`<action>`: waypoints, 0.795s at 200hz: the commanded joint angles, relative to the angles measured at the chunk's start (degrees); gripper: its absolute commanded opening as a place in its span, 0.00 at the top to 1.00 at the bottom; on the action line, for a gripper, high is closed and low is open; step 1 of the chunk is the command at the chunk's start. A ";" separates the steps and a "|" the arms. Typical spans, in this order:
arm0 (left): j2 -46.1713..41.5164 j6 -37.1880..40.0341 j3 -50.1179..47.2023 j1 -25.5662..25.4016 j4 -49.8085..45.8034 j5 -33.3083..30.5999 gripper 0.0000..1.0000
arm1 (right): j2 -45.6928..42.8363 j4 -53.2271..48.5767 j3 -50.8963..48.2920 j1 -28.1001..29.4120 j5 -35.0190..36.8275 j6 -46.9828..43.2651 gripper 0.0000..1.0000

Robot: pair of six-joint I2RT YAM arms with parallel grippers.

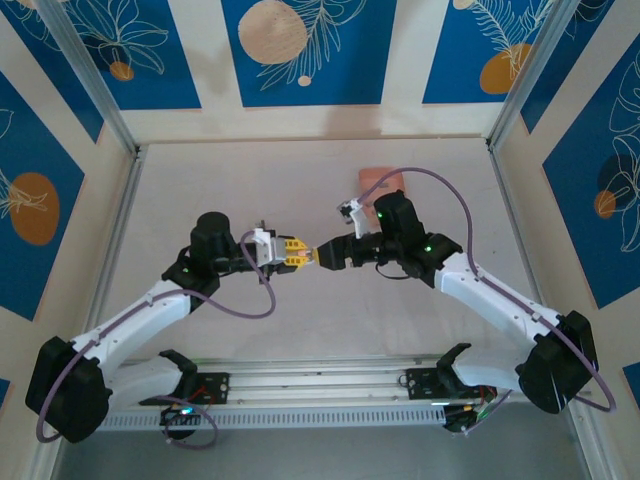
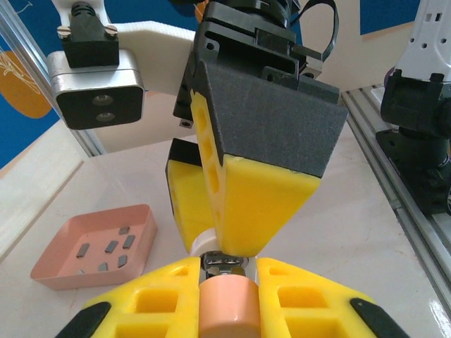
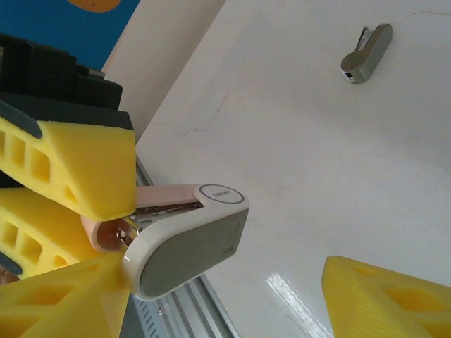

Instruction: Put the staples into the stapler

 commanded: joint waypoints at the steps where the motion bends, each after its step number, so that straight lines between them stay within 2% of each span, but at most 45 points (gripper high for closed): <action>1: -2.10 0.36 0.02 -0.84 2.77 1.16 1.00 | -0.15 -0.52 -3.53 -2.04 1.45 2.29 0.29; 34: -2.37 -2.13 0.06 -1.27 5.02 1.34 1.00 | 0.91 4.01 -8.22 -5.22 -0.86 6.35 0.30; 65: -1.93 -7.81 -0.55 -1.41 10.29 -0.46 1.00 | 0.69 8.38 -11.66 -6.71 -2.50 8.97 0.30; 101: -0.53 -12.64 0.94 -1.39 10.09 -1.27 1.00 | -5.67 9.34 -14.41 -7.47 0.47 6.46 0.28; 130: 0.84 -15.77 3.19 -1.39 8.55 1.18 1.00 | -14.84 12.25 -17.01 -7.18 3.48 -7.22 0.24; 159: 2.40 -17.53 4.84 -1.58 8.66 4.61 1.00 | -21.10 13.22 -19.14 -5.38 1.81 -35.54 0.25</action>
